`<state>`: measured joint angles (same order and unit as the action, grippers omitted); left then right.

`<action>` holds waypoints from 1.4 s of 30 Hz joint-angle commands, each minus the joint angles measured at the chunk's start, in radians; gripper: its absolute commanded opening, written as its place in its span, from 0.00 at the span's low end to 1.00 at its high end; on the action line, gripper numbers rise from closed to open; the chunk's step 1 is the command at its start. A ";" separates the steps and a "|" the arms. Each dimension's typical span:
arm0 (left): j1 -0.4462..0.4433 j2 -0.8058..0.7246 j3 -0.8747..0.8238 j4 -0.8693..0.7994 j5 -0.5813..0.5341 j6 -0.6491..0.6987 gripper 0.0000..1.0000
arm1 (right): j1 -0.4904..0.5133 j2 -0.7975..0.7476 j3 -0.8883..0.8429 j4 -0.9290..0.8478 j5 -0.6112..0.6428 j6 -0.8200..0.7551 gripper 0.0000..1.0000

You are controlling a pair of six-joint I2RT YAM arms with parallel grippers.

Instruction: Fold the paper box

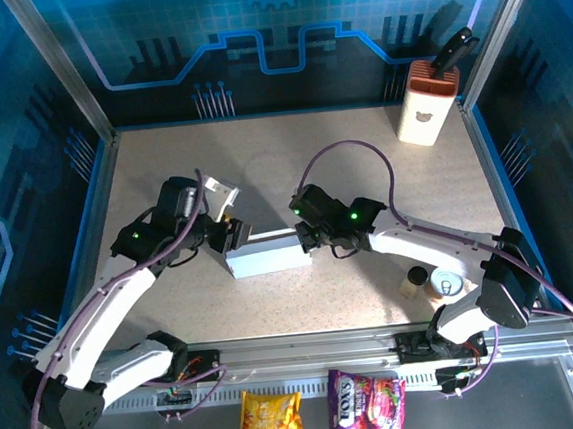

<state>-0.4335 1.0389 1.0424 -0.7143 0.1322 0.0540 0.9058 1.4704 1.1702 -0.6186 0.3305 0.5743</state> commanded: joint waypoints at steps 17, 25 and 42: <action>-0.042 0.154 -0.114 0.106 0.188 0.713 0.83 | 0.042 0.035 -0.026 -0.044 -0.009 0.021 0.00; -0.040 0.220 -0.127 0.154 0.171 0.736 0.69 | 0.044 0.041 -0.023 -0.044 -0.018 0.019 0.00; -0.041 0.250 -0.141 0.167 0.134 0.723 0.32 | 0.071 0.018 0.003 -0.076 -0.004 0.035 0.00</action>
<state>-0.4686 1.2575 0.9119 -0.5468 0.2775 0.7696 0.9466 1.4769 1.1667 -0.6308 0.3607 0.5865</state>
